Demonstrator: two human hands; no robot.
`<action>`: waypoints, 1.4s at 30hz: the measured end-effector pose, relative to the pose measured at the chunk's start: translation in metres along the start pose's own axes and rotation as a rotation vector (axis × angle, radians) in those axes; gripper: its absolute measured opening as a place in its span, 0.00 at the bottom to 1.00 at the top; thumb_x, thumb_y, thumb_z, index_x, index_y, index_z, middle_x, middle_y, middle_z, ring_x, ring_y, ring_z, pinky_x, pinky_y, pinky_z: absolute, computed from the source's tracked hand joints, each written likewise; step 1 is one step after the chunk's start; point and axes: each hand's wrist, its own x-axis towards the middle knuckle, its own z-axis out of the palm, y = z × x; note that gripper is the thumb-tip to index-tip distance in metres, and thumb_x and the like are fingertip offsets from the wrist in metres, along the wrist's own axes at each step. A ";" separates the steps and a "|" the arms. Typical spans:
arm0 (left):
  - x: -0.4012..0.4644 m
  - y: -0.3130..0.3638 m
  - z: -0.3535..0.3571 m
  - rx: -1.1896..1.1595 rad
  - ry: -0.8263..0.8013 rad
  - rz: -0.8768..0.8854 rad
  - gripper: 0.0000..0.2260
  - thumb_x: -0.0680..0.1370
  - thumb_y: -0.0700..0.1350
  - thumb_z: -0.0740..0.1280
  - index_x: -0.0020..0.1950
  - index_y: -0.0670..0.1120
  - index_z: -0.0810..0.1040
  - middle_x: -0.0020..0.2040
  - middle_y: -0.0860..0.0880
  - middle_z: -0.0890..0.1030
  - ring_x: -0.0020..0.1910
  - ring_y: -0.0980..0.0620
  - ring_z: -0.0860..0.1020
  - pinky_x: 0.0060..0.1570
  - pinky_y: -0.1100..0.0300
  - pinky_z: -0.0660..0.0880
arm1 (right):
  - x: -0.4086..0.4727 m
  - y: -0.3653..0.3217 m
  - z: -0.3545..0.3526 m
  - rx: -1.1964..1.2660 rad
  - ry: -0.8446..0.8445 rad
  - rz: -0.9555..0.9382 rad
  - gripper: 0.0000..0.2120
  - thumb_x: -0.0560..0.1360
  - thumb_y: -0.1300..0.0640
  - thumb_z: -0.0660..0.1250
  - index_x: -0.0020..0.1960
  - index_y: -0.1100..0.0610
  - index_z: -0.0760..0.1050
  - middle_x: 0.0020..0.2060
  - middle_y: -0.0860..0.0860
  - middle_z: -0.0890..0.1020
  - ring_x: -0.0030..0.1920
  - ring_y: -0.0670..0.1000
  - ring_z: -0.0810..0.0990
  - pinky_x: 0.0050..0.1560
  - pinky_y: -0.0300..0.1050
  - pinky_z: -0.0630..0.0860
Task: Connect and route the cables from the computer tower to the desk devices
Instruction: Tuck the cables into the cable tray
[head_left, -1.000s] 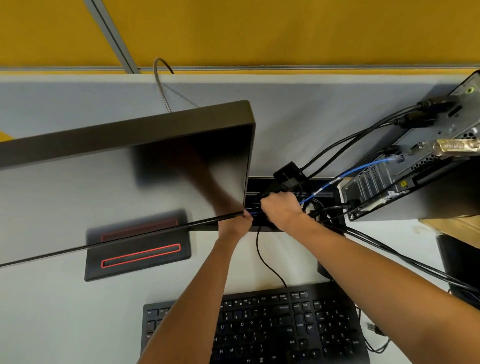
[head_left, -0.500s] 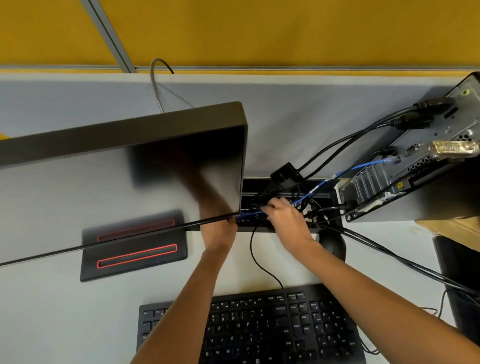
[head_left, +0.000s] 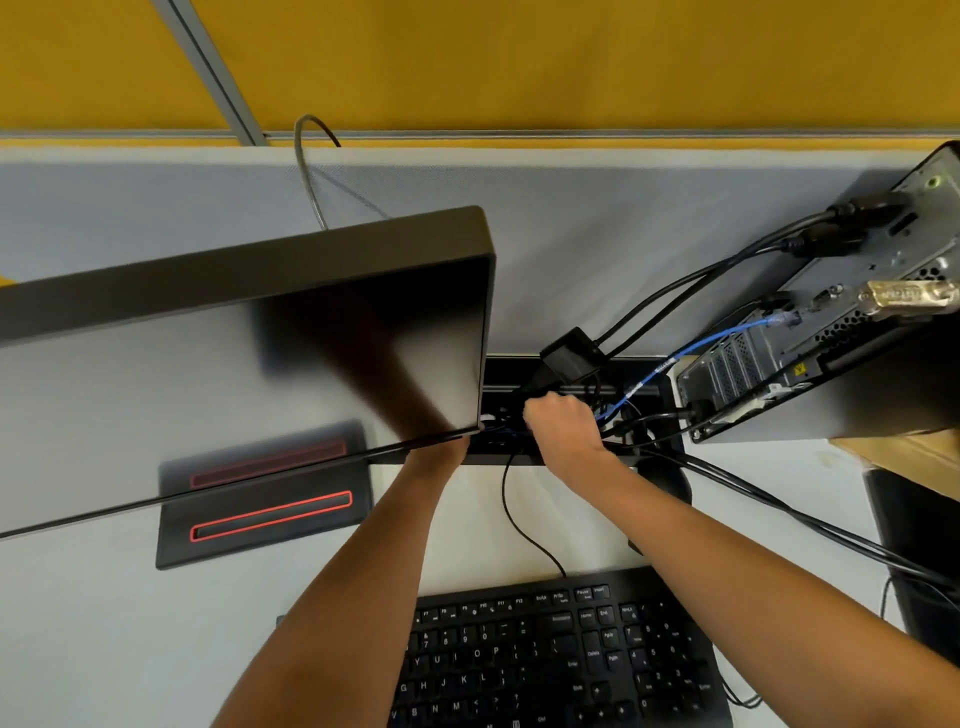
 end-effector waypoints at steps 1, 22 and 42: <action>-0.005 0.003 -0.002 -0.014 0.031 0.027 0.07 0.79 0.52 0.65 0.42 0.54 0.70 0.39 0.56 0.69 0.39 0.58 0.68 0.55 0.60 0.68 | -0.001 0.002 -0.003 0.009 0.045 -0.003 0.13 0.73 0.70 0.66 0.54 0.58 0.77 0.49 0.55 0.82 0.52 0.57 0.82 0.45 0.47 0.76; -0.069 0.064 0.028 -0.155 0.368 0.727 0.13 0.79 0.35 0.63 0.63 0.39 0.78 0.58 0.44 0.80 0.56 0.52 0.78 0.61 0.66 0.71 | -0.055 0.069 -0.004 0.413 0.448 -0.054 0.16 0.61 0.78 0.65 0.41 0.61 0.79 0.46 0.57 0.83 0.49 0.59 0.81 0.47 0.56 0.80; -0.056 0.091 0.028 0.175 0.196 0.668 0.26 0.78 0.33 0.62 0.75 0.46 0.64 0.60 0.41 0.76 0.61 0.45 0.73 0.60 0.58 0.70 | -0.023 0.069 -0.062 -0.167 0.235 -0.014 0.12 0.72 0.66 0.66 0.52 0.54 0.78 0.48 0.52 0.81 0.55 0.54 0.76 0.59 0.46 0.67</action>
